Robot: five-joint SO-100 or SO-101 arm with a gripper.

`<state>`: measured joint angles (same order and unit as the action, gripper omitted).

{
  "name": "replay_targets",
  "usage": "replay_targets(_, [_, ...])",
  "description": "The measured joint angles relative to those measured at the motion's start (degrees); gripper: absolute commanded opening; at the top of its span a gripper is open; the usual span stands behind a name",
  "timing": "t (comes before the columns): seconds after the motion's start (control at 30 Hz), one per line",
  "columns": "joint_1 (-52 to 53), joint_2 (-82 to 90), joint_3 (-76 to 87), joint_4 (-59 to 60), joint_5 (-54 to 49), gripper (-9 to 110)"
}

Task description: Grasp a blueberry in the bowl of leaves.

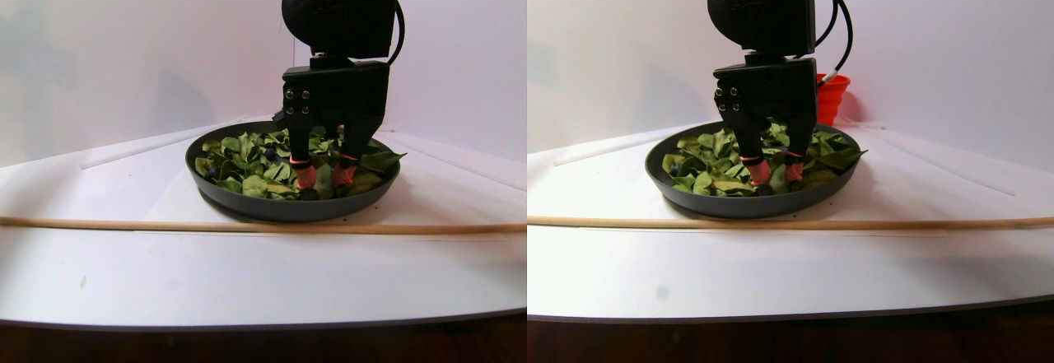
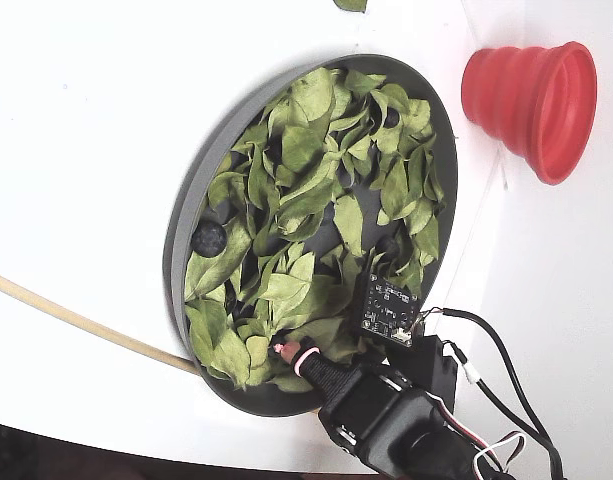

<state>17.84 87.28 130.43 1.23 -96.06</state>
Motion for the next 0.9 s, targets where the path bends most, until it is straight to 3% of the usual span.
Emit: replay_targets(0.9, [0.0, 0.7, 1.58, 0.0, -0.88, 13])
